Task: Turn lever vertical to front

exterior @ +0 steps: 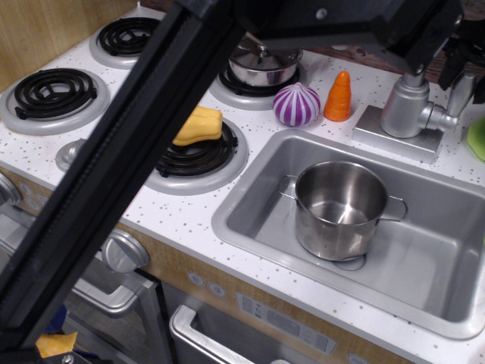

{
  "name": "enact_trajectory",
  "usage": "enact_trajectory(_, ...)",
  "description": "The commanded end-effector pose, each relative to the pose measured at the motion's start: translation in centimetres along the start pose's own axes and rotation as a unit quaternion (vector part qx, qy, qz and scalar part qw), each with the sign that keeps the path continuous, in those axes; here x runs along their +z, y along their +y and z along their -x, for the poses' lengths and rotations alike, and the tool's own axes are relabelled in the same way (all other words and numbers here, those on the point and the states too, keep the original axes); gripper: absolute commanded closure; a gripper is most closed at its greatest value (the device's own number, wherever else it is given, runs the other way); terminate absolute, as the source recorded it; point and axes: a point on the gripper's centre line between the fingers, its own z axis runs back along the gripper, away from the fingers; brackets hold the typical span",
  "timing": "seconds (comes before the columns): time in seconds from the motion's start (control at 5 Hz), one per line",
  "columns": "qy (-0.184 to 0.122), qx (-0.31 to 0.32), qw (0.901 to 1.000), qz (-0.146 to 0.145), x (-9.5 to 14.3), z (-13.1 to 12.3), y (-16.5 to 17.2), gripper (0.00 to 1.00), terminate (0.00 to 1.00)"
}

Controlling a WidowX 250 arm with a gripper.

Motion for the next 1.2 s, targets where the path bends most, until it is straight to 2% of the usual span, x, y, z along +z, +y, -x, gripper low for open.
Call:
enact_trajectory(0.0,-0.016,0.037,0.999,0.019,3.2,0.2,0.2,1.0,0.0)
enact_trajectory(0.2,-0.001,0.05,0.9986,0.019,3.5,1.5,-0.2,1.0,0.0)
enact_trajectory(0.4,0.027,0.063,0.997,0.034,3.2,2.8,-0.7,1.0,0.0)
enact_trajectory(0.6,0.046,0.073,0.9948,0.055,2.1,4.0,-0.8,1.0,0.0)
enact_trajectory(1.0,0.07,0.061,0.994,0.058,0.5,5.3,-0.8,1.0,0.0)
